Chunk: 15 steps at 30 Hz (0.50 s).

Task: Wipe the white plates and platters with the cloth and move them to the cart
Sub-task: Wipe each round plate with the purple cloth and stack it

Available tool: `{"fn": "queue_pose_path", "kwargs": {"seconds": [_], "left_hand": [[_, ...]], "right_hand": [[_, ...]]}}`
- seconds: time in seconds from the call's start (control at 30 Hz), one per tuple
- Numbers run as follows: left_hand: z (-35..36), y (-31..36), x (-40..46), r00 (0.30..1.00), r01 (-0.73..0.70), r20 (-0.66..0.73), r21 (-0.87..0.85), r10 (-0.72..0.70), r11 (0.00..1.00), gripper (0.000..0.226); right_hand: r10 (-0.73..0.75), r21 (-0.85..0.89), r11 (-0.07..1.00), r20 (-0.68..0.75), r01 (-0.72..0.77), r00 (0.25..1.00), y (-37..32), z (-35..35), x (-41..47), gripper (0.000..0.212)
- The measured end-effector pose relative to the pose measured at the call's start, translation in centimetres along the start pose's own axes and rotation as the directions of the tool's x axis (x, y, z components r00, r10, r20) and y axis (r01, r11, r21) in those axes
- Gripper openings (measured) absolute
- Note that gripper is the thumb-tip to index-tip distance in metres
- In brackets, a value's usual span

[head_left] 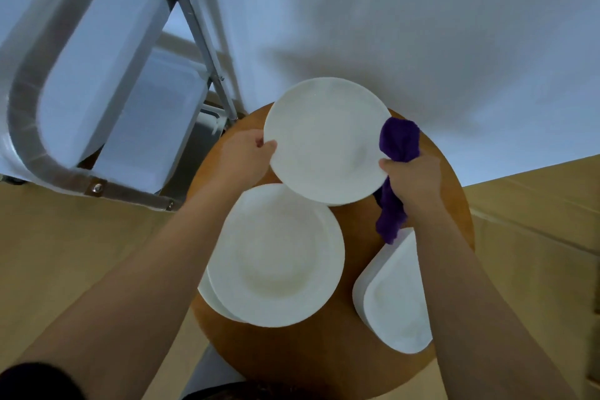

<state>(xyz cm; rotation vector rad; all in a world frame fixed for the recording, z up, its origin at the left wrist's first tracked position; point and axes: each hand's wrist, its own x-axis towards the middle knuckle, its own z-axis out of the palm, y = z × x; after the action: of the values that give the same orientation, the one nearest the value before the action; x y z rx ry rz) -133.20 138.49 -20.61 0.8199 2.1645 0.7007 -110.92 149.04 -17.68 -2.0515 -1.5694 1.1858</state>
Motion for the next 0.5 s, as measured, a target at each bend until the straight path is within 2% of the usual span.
{"fn": "queue_pose_path", "kwargs": {"seconds": [0.27, 0.5], "left_hand": [[2.0, 0.2, 2.8, 0.998, -0.059, 0.034, 0.214, 0.053, 0.975, 0.025], [4.4, 0.1, 4.0, 0.994, -0.106, 0.063, 0.482, 0.086, 0.87, 0.039]], "right_hand": [[0.017, -0.147, 0.989, -0.025, -0.02, 1.0, 2.5, 2.3, 3.1, 0.016], [0.019, -0.278, 0.959, -0.095, -0.045, 0.995, 4.7, 3.1, 3.2, 0.015]]}}
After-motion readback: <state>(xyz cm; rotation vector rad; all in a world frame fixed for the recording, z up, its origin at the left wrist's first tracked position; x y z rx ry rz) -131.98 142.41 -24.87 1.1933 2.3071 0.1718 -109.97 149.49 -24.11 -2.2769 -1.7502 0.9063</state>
